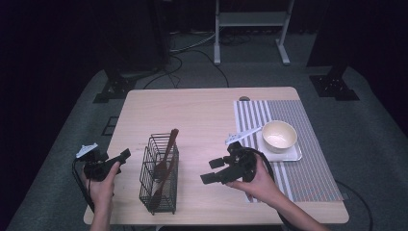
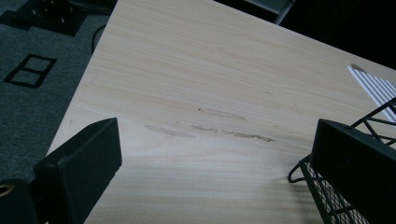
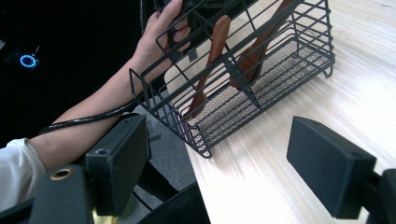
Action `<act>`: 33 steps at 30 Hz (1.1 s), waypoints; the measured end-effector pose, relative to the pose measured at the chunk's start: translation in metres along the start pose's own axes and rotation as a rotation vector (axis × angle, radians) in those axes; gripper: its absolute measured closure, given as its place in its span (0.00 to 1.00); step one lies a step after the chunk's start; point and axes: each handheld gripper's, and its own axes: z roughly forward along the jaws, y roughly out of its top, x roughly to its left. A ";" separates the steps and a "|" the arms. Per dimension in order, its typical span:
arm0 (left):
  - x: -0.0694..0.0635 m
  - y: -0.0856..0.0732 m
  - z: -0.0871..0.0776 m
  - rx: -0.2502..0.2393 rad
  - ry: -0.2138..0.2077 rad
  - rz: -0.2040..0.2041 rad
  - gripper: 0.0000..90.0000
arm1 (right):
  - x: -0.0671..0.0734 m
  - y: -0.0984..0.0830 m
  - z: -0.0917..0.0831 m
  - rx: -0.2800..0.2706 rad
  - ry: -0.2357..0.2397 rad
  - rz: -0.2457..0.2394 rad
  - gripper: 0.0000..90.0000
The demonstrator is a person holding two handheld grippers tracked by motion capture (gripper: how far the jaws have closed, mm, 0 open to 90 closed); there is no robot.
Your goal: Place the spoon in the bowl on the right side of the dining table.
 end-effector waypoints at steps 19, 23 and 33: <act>0.001 0.001 -0.001 -0.005 0.001 -0.002 0.01 | 0.005 0.013 0.019 0.022 0.025 -0.016 0.21; 0.001 0.001 -0.001 -0.004 0.000 -0.002 0.01 | 0.006 0.015 0.023 0.025 0.032 -0.016 0.21; 0.001 0.001 -0.002 -0.007 0.001 -0.003 0.01 | 0.008 0.021 0.033 0.033 0.048 -0.014 0.21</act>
